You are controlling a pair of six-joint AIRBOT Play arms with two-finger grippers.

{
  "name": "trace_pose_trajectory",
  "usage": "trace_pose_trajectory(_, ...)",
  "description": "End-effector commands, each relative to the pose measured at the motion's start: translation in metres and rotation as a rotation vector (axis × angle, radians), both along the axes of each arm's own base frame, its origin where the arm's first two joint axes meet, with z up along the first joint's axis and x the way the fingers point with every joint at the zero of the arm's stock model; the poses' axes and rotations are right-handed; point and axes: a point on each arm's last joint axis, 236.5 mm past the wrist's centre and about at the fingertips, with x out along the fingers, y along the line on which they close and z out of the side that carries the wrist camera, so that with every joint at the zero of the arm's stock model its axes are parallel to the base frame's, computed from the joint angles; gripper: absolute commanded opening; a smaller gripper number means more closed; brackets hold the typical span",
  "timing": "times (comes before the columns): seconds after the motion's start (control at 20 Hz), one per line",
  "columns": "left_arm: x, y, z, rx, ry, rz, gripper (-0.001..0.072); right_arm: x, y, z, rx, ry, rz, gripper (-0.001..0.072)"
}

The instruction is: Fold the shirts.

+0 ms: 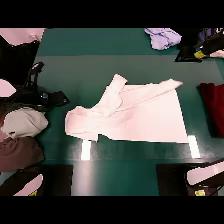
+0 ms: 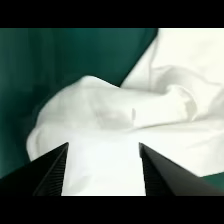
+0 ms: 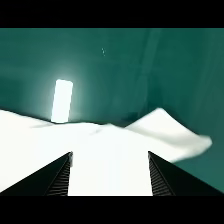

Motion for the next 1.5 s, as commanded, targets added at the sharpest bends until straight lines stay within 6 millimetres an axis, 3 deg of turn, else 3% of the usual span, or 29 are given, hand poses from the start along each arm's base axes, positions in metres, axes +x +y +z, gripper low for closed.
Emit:
trace_pose_trajectory(0.0,0.001,0.036,-0.016,0.087,0.030,0.035,0.0527,-0.018,-0.005,0.025,-0.004,-0.005,-0.002,0.0544)
trace_pose_trajectory(0.2,-0.069,0.062,-0.042,0.066,0.292,-0.055,0.0527,-0.041,-0.012,0.061,-0.015,-0.048,-0.013,0.0544)
trace_pose_trajectory(0.3,-0.084,0.055,-0.061,-0.014,0.325,-0.009,0.0527,-0.046,-0.009,0.076,-0.019,-0.079,-0.009,0.0534)
trace_pose_trajectory(0.4,-0.095,0.035,-0.080,-0.091,0.316,-0.024,0.0527,-0.050,0.001,0.085,-0.021,-0.099,0.012,0.0534)
trace_pose_trajectory(0.5,-0.101,0.021,-0.096,-0.156,0.307,-0.022,0.0527,-0.054,0.013,0.088,-0.021,-0.099,0.039,0.0534)
trace_pose_trajectory(0.75,-0.107,0.032,-0.131,-0.107,0.302,0.036,0.0527,-0.060,0.036,0.085,-0.022,-0.075,0.095,0.0534)
trace_pose_trajectory(1.1,-0.098,0.030,-0.131,-0.115,0.260,0.042,0.0525,-0.065,0.037,0.082,-0.023,-0.050,0.101,0.0534)
trace_pose_trajectory(1.25,-0.093,0.021,-0.125,-0.161,0.232,0.030,0.0524,-0.065,0.037,0.082,-0.023,-0.050,0.101,0.0534)
trace_pose_trajectory(1.3,-0.092,0.019,-0.123,-0.170,0.226,0.027,0.0484,-0.065,0.037,0.082,-0.023,-0.050,0.101,0.0534)
trace_pose_trajectory(1.45,-0.094,0.019,-0.123,-0.172,0.235,0.024,0.0474,-0.067,0.036,0.081,-0.029,-0.040,0.101,0.0534)
